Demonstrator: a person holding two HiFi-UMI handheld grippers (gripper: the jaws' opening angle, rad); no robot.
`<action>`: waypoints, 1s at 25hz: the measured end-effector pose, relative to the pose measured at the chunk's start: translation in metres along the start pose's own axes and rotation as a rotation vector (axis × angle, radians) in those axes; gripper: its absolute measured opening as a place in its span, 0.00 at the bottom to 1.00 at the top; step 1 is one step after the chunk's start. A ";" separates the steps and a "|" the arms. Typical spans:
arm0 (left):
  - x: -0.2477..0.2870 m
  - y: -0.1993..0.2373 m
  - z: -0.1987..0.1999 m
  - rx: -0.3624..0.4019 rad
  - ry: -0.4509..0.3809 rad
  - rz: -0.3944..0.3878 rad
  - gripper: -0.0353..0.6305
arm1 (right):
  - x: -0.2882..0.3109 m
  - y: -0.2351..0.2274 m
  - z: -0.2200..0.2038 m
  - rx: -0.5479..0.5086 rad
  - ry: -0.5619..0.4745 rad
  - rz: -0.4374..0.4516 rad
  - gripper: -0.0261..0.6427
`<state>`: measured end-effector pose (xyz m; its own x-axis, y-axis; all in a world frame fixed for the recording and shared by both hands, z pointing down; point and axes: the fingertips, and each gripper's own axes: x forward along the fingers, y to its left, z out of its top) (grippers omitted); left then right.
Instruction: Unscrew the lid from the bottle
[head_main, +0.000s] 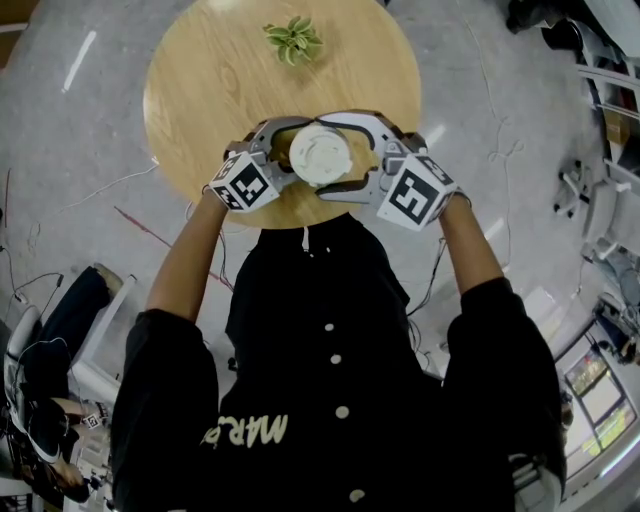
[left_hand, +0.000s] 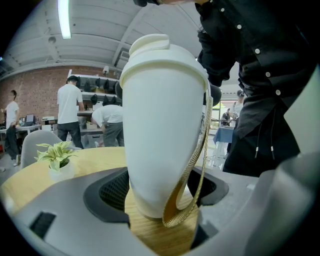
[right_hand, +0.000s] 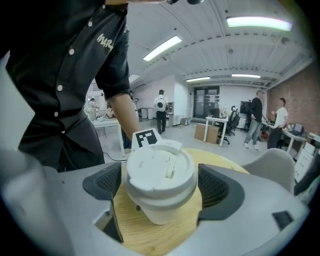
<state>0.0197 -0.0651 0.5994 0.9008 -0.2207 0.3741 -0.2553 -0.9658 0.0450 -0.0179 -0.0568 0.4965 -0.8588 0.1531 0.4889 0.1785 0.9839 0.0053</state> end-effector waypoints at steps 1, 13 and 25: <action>0.000 0.000 0.000 0.000 0.000 0.000 0.59 | -0.002 0.000 -0.001 0.032 -0.013 -0.032 0.75; -0.001 0.000 0.004 -0.003 -0.007 0.004 0.59 | -0.005 -0.015 0.003 0.345 -0.117 -0.565 0.71; -0.001 -0.001 0.002 0.001 -0.006 -0.001 0.59 | 0.000 0.000 0.001 0.028 0.024 -0.003 0.71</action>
<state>0.0202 -0.0645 0.5971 0.9030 -0.2202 0.3688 -0.2539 -0.9662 0.0448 -0.0178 -0.0567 0.4957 -0.8473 0.1484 0.5100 0.1621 0.9866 -0.0177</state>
